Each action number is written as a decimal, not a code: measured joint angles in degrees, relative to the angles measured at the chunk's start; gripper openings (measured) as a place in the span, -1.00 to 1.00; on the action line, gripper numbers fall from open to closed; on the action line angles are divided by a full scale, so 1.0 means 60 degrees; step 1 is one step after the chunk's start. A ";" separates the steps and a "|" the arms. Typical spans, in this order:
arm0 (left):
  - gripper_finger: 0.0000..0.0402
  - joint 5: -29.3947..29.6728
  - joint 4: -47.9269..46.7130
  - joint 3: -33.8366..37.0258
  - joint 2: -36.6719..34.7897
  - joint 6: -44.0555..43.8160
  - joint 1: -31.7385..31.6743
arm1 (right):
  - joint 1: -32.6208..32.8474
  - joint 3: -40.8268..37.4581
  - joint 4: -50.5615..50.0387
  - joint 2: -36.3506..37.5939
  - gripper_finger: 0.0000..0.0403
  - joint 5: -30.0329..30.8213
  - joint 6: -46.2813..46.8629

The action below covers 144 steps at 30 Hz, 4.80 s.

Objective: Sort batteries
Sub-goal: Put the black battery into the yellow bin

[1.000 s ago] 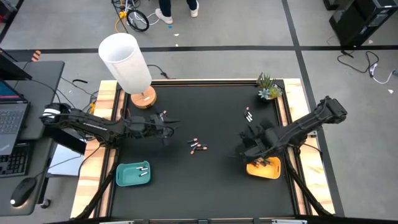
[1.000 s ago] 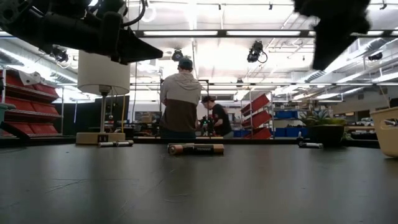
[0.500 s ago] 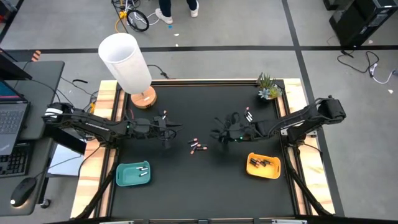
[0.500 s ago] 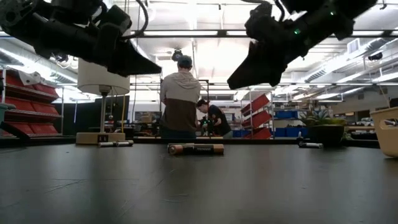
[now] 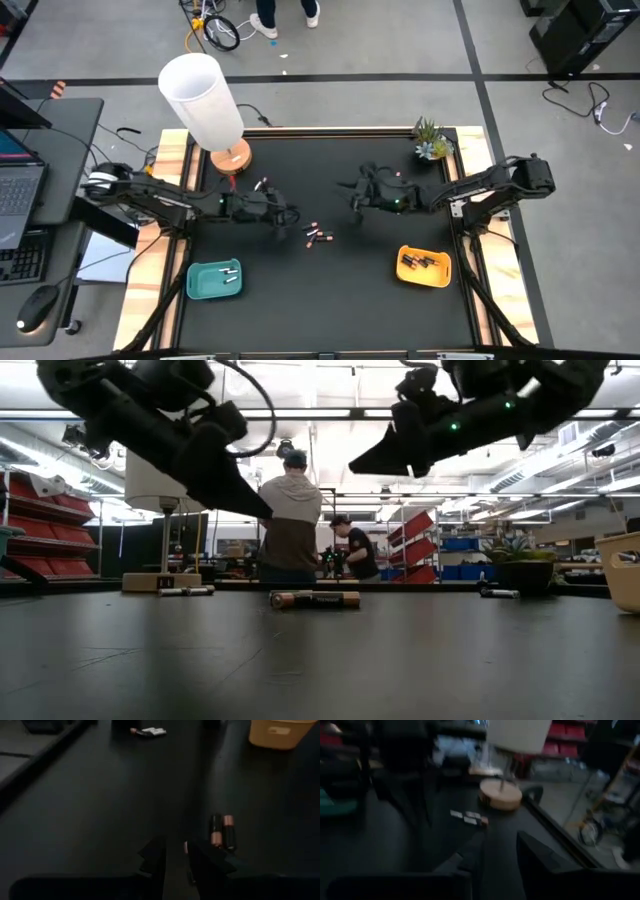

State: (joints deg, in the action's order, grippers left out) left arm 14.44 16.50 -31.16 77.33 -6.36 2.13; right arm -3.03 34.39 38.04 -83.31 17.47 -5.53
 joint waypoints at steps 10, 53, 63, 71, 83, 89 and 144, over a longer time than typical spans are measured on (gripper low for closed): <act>-0.53 -0.0662 -0.0057 -0.0958 0.2208 -0.0239 0.0000 | -0.0256 -0.1554 0.2361 0.0000 -0.50 -0.0543 0.0311; -0.71 -0.1287 0.0699 -0.2298 0.2951 0.1273 -0.0499 | 0.1147 -0.1207 -0.1420 0.2054 -0.59 0.0510 0.0665; -0.71 -0.2802 0.1721 -0.2822 0.3000 0.1782 -0.0488 | 0.2238 -0.0332 -0.3161 0.1086 -0.33 0.1140 -0.0351; -0.71 -0.2833 0.2097 -0.2800 0.3008 0.1775 -0.0340 | 0.2259 0.0521 -0.3100 0.0260 -0.23 0.0950 -0.0354; -0.71 -0.2777 0.2055 -0.2786 0.3000 0.1779 -0.0211 | 0.2219 0.0758 -0.3223 0.0007 -0.66 0.0373 -0.0161; -0.70 -0.2597 0.1970 -0.2786 0.3007 0.1734 -0.0208 | 0.2128 0.0772 -0.3429 0.0007 -0.84 0.0149 0.0055; 0.01 -0.1257 0.0822 -0.2804 0.2977 0.2125 0.0047 | 0.4115 0.2507 -1.6071 -0.1259 -0.50 -0.6073 0.8701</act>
State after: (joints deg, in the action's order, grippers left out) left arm 6.90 21.44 -47.99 95.19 6.40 2.42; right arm 21.66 49.43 -58.39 -90.86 -18.96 46.68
